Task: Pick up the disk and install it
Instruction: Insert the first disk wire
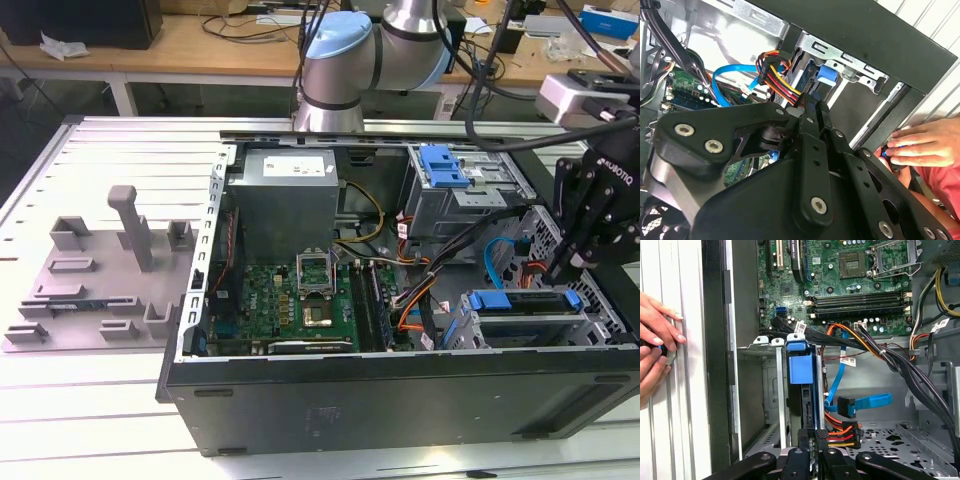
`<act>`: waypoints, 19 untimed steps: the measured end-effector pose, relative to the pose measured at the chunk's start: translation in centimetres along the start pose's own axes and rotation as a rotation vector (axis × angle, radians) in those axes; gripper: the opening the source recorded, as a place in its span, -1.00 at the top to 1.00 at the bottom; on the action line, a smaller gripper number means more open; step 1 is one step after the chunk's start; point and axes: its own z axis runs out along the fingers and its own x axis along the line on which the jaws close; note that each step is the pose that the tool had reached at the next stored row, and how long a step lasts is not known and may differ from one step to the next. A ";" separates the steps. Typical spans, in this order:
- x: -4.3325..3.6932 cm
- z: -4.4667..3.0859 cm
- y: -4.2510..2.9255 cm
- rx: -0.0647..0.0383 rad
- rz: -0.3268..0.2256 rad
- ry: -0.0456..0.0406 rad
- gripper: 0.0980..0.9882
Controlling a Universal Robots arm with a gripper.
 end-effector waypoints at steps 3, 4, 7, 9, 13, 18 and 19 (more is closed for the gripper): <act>0.03 0.01 0.01 0.000 0.000 0.0000 0.85; 0.03 0.00 0.01 0.000 0.000 0.0000 0.85; 0.04 -0.01 0.01 0.002 -0.001 -0.0015 0.85; 0.05 0.01 0.01 0.009 -0.003 -0.0088 0.85; 0.12 0.06 0.00 0.011 0.001 -0.0150 0.85; 0.12 0.09 0.00 0.008 0.023 -0.0160 0.85; 0.12 0.09 0.00 0.008 0.023 -0.0160 0.85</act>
